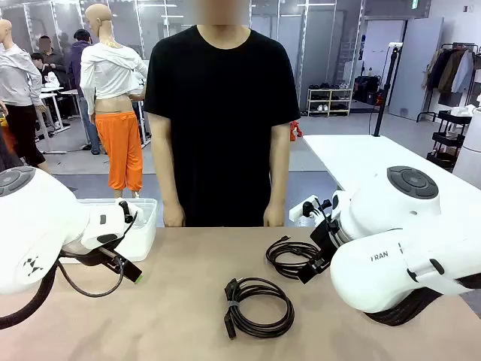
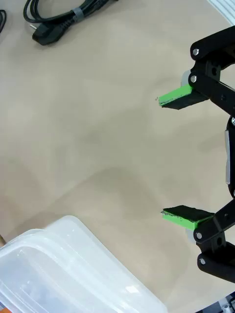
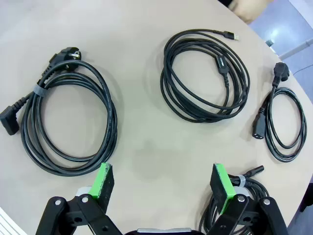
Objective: Organize and store the cables.
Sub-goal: Place the Power Cable into the Organizing box.
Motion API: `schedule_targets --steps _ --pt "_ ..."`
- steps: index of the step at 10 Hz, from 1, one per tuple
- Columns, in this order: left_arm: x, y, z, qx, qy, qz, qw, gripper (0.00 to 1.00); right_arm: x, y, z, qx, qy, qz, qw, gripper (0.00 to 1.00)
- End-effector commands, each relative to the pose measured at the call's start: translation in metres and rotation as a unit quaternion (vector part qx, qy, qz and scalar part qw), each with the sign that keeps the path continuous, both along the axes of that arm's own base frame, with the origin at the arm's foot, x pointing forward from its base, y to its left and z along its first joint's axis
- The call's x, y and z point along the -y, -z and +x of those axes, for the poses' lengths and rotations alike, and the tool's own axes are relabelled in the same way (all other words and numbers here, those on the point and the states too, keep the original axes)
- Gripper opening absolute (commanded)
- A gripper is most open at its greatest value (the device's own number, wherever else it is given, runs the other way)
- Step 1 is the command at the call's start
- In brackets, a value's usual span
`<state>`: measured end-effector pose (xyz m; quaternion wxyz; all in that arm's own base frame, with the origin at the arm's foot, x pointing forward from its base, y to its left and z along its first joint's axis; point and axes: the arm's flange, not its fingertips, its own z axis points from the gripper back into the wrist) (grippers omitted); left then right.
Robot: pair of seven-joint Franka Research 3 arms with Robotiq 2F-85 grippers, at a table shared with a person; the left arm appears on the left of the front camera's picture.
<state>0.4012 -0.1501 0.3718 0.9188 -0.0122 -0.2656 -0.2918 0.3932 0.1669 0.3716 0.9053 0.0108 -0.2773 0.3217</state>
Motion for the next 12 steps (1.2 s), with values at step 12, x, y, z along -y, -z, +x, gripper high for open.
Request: schedule_targets --steps 12 --pt "-0.019 -0.051 0.004 0.018 0.034 -0.014 0.999 1.00 0.036 -0.056 -0.002 0.013 -0.016 0.007 1.000 1.00"
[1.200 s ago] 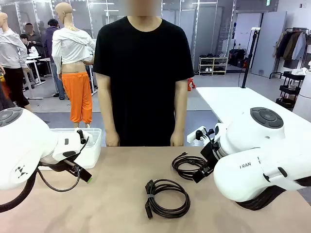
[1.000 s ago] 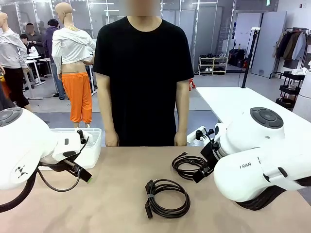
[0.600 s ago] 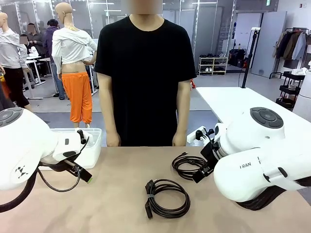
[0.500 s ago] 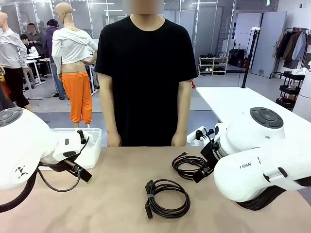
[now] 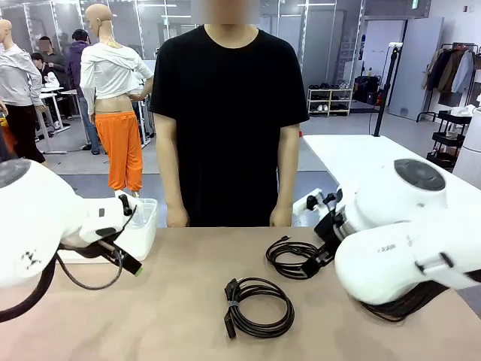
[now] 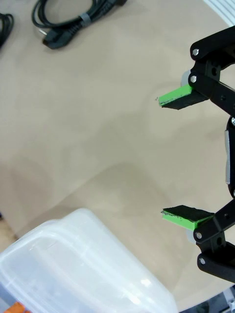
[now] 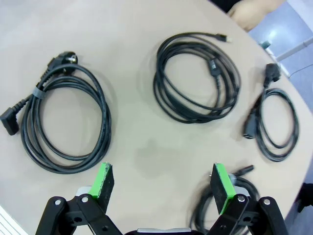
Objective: Organize and store the cables.
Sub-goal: Place the Power Cable into the Organizing box.
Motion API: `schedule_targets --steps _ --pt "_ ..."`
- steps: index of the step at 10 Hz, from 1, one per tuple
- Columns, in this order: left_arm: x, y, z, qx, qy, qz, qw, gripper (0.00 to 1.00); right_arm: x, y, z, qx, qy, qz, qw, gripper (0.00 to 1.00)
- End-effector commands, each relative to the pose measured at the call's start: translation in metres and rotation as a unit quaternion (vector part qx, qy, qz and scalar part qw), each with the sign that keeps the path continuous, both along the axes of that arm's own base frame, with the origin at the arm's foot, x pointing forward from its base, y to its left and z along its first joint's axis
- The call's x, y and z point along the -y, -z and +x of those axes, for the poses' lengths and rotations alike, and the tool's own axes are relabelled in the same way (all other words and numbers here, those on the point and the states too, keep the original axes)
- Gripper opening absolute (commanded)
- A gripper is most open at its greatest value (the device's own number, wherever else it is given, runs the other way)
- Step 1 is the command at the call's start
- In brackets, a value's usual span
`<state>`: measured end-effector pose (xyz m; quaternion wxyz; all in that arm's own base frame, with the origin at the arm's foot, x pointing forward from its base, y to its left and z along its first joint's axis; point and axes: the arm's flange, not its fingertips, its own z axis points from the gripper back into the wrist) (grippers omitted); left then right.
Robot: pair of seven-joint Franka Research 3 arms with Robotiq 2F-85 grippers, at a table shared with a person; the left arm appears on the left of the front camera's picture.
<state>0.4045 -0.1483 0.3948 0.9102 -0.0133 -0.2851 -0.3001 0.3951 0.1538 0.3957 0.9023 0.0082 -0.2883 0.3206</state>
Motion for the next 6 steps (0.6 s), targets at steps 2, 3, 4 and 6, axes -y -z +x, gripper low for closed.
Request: schedule_targets --steps 2,3,4,6 --pt "-0.071 -0.078 -0.011 -0.002 0.083 0.012 0.996 1.00 0.074 -0.084 -0.024 -0.004 -0.054 0.031 0.998 1.00" --pt "-0.102 -0.096 -0.018 0.000 0.114 0.003 0.993 1.00 0.099 -0.099 -0.037 -0.021 -0.085 0.042 0.995 1.00" --pt "-0.128 -0.110 -0.026 0.009 0.132 -0.018 0.991 1.00 0.128 -0.105 -0.049 -0.044 -0.106 0.064 0.991 1.00" --pt "-0.184 -0.120 -0.038 0.010 0.175 -0.080 0.981 1.00 0.196 -0.102 -0.079 -0.043 -0.102 0.144 0.983 1.00"
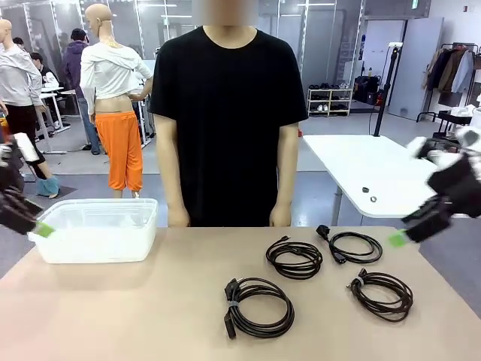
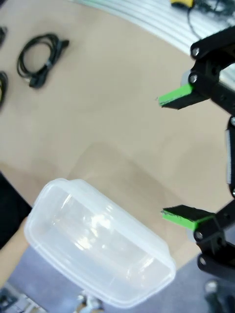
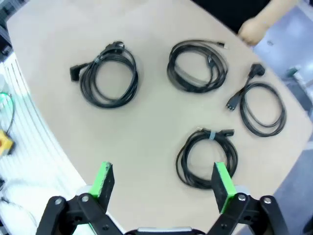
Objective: Organize and store the cables.
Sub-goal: Place the Power Cable into the Organizing box.
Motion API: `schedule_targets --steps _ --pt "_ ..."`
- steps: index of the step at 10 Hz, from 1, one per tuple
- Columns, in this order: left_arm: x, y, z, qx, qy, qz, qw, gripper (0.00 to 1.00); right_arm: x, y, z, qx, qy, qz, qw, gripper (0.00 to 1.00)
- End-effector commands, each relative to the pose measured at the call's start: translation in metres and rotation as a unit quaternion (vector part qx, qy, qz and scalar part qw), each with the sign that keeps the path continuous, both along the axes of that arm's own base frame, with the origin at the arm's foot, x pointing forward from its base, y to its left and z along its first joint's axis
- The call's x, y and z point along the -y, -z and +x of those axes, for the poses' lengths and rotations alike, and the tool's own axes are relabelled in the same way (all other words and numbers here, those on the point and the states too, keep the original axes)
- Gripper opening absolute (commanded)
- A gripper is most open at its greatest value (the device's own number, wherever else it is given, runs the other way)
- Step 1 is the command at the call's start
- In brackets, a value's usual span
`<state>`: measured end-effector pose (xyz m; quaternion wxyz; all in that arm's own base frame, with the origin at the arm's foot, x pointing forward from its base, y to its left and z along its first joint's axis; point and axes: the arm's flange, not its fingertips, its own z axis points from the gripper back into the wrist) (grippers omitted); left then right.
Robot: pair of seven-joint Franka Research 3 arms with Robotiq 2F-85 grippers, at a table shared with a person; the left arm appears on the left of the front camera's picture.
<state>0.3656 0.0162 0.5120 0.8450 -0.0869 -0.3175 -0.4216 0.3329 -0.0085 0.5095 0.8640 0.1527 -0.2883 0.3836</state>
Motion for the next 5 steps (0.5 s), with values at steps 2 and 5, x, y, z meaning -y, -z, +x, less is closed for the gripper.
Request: schedule_targets --steps 2,5 --pt "-0.065 0.000 -0.012 0.016 0.024 -0.098 0.995 1.00 0.077 0.024 -0.054 0.013 0.035 0.075 0.996 1.00" --pt "-0.102 0.018 -0.036 0.024 0.010 -0.145 0.989 1.00 0.106 0.046 -0.092 0.019 0.074 0.110 0.991 1.00"
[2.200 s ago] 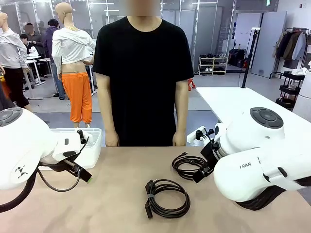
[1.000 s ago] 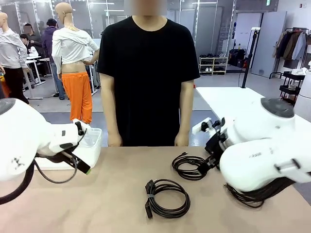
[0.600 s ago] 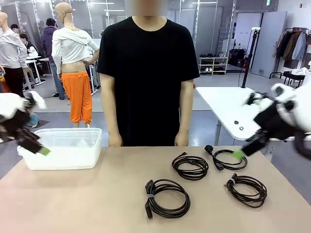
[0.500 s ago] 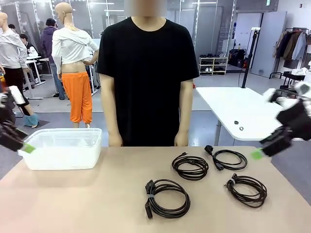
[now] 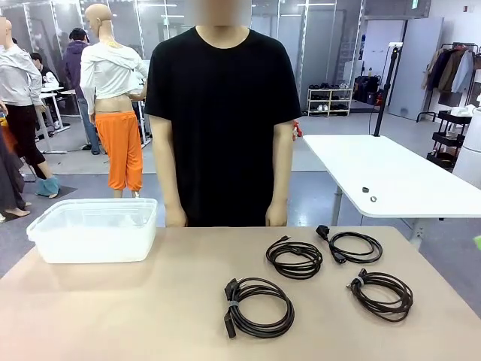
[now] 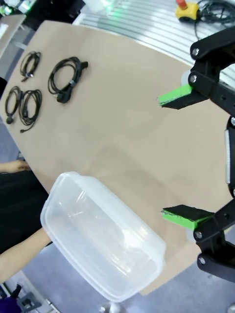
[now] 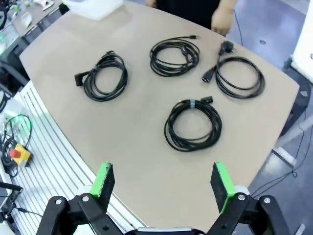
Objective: Organize and store the cables.
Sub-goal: Place the Power Cable into the Organizing box.
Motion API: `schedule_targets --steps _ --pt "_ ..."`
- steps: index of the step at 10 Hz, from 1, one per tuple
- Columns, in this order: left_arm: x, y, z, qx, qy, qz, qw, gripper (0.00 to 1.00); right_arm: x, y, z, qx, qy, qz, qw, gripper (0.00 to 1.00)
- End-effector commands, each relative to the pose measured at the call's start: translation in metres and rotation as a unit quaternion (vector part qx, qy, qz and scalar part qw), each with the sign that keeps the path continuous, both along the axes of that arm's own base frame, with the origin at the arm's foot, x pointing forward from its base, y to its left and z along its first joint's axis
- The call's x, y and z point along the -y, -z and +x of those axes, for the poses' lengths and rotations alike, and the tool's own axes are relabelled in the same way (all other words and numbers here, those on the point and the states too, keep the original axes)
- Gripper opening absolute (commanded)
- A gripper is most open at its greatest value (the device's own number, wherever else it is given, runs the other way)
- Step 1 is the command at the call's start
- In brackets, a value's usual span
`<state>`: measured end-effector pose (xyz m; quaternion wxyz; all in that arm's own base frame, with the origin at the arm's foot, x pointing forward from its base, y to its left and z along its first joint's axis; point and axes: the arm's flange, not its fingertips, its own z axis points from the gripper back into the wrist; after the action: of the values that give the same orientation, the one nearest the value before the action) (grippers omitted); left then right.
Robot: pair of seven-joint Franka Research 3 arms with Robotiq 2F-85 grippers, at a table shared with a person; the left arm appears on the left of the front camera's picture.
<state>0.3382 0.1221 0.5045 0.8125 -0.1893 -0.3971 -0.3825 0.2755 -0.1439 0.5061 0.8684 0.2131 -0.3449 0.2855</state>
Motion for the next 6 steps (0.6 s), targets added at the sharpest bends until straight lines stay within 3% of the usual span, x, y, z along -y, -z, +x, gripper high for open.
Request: schedule_targets --steps 1,2,3,6 --pt "0.003 0.015 -0.009 -0.011 -0.005 -0.015 1.000 1.00 -0.028 0.045 -0.037 0.021 0.003 0.010 1.000 1.00" --pt "0.005 0.015 -0.009 -0.016 -0.010 -0.021 1.000 1.00 -0.030 0.045 -0.036 0.027 0.012 0.010 1.000 1.00" --pt "-0.007 0.003 -0.003 -0.003 -0.008 -0.011 1.000 1.00 0.009 0.000 -0.005 0.003 0.010 0.005 1.000 1.00" --pt "-0.007 0.003 -0.003 -0.003 -0.008 -0.011 1.000 1.00 0.009 0.000 -0.005 0.003 0.010 0.005 1.000 1.00"
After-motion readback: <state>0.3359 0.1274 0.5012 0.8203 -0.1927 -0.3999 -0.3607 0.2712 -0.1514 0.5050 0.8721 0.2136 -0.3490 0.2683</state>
